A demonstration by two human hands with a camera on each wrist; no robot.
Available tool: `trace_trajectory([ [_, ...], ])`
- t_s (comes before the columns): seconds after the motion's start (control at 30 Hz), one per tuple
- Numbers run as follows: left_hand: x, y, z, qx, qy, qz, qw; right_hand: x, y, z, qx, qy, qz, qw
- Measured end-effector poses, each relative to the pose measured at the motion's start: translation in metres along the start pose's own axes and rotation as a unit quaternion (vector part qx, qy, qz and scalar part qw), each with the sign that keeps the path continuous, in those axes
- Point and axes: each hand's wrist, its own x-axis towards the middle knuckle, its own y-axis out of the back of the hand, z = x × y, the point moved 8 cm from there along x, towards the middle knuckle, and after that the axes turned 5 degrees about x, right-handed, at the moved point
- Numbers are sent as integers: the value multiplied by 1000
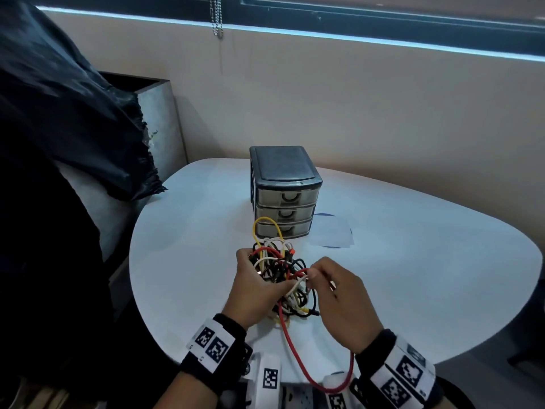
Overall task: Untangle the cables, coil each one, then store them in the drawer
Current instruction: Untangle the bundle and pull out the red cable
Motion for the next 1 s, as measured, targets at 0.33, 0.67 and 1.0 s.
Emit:
trace_trajectory([
  [0.33, 0, 6, -4, 39, 5, 37, 999, -2, 12, 12, -74, -13, 25, 997],
  [0.67, -2, 11, -13, -40, 36, 45, 998, -30, 5, 61, -193, -183, -117, 957],
  [1.0, -12, 8, 7, 81, -71, 54, 993, -15, 7, 19, -57, -99, -94, 989],
])
